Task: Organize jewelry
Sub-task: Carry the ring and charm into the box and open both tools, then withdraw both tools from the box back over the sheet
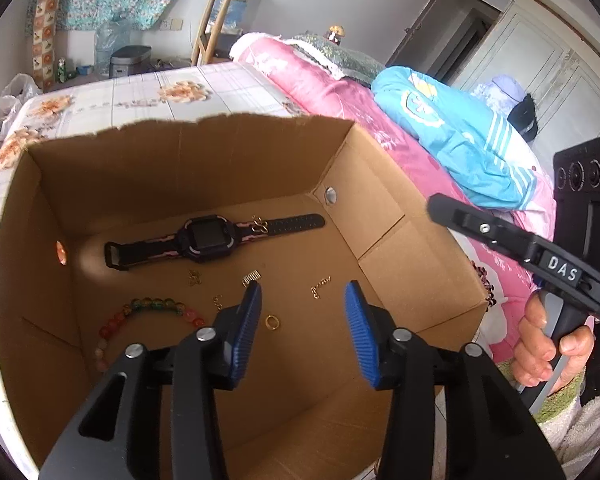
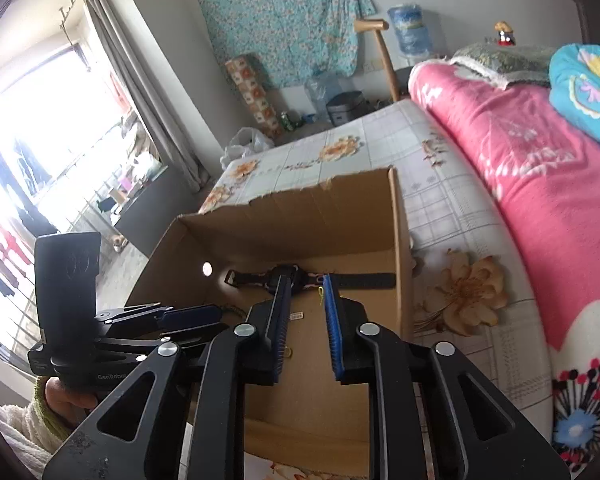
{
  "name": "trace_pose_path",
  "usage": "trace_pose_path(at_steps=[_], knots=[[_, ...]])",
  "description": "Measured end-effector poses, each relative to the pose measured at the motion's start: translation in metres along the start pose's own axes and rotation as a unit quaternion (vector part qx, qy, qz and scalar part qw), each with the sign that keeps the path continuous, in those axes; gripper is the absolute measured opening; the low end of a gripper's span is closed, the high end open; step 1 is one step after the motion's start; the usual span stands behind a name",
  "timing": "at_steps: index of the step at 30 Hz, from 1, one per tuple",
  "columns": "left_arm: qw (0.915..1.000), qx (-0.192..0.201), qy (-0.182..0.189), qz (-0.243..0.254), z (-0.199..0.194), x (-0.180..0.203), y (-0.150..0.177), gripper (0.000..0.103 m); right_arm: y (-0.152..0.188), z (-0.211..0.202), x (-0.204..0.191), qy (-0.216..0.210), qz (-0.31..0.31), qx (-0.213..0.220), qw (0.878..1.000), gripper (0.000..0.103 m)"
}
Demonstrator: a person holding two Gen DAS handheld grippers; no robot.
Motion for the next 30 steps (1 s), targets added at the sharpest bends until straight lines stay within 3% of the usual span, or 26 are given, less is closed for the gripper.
trace_pose_path(at_steps=[9, 14, 21, 27, 30], knots=[[0.9961, 0.065, -0.041, 0.043, -0.051, 0.015, 0.001, 0.073, -0.004, -0.075, 0.014, 0.035, 0.005, 0.075, 0.997, 0.033], [0.9922, 0.095, -0.052, 0.062, -0.088, 0.021, 0.018, 0.083, 0.012, -0.1, 0.02, 0.059, 0.018, 0.085, 0.994, 0.034], [0.9887, 0.099, -0.062, 0.094, -0.112, 0.038, 0.061, 0.097, 0.075, -0.094, 0.023, 0.066, 0.046, 0.022, 0.997, 0.035], [0.9917, 0.041, -0.057, 0.107, -0.083, 0.053, 0.114, 0.097, 0.131, -0.066, 0.01, 0.053, 0.04, -0.049, 0.997, 0.035], [0.9918, 0.003, -0.077, 0.103, -0.051, 0.046, 0.138, 0.097, 0.151, -0.048, 0.001, 0.056, 0.013, -0.073, 0.996, 0.034]])
Point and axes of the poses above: each gripper's, at about its wrist camera, not at the fingertips, and z roughly the way its jaws point, x to its right, y to its underside, the point moved 9 cm from there along z, roughly the way its jaws point, and after that the axes turned 2 degrees about y, right-handed, at the moved point
